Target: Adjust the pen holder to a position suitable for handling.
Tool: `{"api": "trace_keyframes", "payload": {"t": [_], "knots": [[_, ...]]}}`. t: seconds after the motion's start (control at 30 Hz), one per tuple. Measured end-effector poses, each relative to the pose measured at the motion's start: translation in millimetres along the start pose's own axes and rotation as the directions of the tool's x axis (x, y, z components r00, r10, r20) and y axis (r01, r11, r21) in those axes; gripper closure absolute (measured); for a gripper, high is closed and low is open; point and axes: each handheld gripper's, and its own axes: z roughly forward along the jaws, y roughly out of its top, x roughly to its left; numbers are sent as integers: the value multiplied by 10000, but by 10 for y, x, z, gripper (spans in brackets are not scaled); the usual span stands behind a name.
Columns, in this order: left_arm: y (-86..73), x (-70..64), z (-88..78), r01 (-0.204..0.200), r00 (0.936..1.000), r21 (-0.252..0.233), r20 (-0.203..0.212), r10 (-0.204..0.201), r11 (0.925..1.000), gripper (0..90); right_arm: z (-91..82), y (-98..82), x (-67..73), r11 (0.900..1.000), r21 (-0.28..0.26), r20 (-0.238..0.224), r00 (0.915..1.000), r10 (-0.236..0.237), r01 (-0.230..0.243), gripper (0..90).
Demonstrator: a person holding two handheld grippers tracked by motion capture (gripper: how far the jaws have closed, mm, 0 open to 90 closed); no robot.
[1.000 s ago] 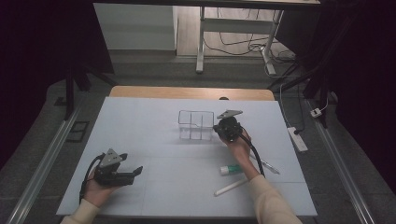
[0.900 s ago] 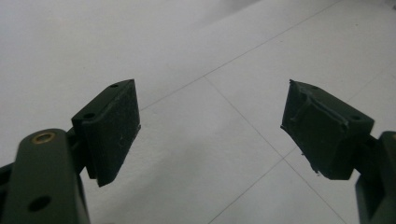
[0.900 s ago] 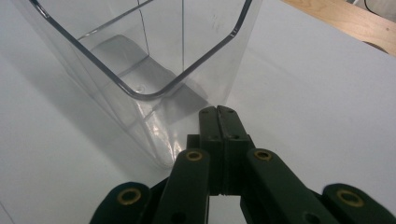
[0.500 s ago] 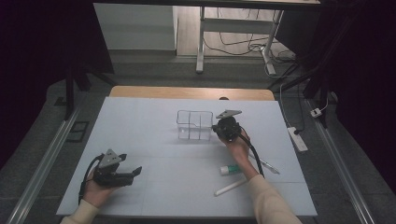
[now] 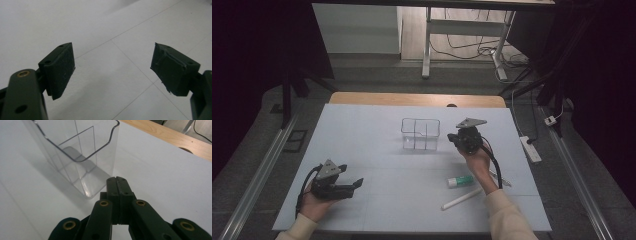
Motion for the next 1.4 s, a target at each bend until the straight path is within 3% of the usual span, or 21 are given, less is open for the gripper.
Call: {"api": "trace_keyframes", "payload": {"t": [0.13,0.27,0.4,0.6,0.83,1.13,1.4], "knots": [[8,-5,3,-35,10000,-5,20,35,10000,191,-149,-45,-22,9996,-212,-371,9992,-173,165,891],[12,-5,6,-32,10000,-4,19,32,10000,192,-237,-81,-37,9994,-231,-738,9969,-278,261,766],[11,-3,11,-35,10000,13,35,35,10000,191,-306,-93,-70,9986,-519,-996,9950,-25,-27,626],[14,3,-3,69,9999,-55,148,-68,10000,191,-407,-95,-81,9978,-655,-1207,9925,-204,125,505],[12,14,-9,147,9996,-96,251,-144,9998,191,-524,-148,-136,9981,-596,-1278,9916,-214,139,441],[22,15,1,130,9997,-98,198,-128,9999,191,-858,-427,-190,9990,-328,-976,9946,-346,315,416],[27,9,14,108,9996,-76,263,-106,9999,191,-999,-433,-290,9993,-247,-1054,9939,-311,287,382]]}}
